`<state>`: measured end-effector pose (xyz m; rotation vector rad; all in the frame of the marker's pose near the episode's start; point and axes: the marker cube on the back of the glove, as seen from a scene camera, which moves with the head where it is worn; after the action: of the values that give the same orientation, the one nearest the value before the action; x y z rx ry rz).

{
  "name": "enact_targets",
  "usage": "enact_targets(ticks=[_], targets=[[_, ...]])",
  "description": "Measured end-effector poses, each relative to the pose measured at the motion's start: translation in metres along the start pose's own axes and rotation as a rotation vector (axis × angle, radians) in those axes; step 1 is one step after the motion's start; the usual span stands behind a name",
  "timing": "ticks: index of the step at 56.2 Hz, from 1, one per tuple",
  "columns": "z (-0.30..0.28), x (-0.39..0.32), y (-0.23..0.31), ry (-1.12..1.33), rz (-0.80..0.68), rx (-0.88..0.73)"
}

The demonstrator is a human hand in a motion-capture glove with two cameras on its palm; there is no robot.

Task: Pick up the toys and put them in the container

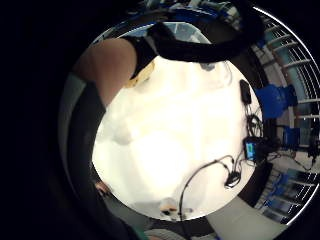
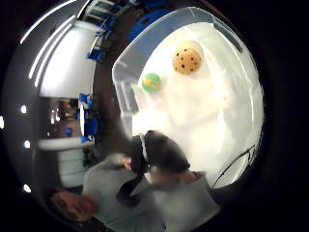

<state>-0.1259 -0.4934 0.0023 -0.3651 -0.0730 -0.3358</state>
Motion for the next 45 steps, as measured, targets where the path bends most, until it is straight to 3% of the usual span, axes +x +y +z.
enact_targets(ticks=[10,13,17,21,29,40,45], targets=[[0.000,0.035,0.168,0.006,-0.146,0.013],[0.011,0.054,0.210,0.040,-0.109,0.018],[0.025,0.079,0.246,0.048,0.062,0.029],[0.037,0.093,0.272,0.034,0.126,0.026],[0.080,0.087,0.306,0.018,0.100,-0.010],[0.176,0.073,0.333,0.165,0.124,-0.203],[0.193,0.076,0.337,0.136,0.157,-0.188]])
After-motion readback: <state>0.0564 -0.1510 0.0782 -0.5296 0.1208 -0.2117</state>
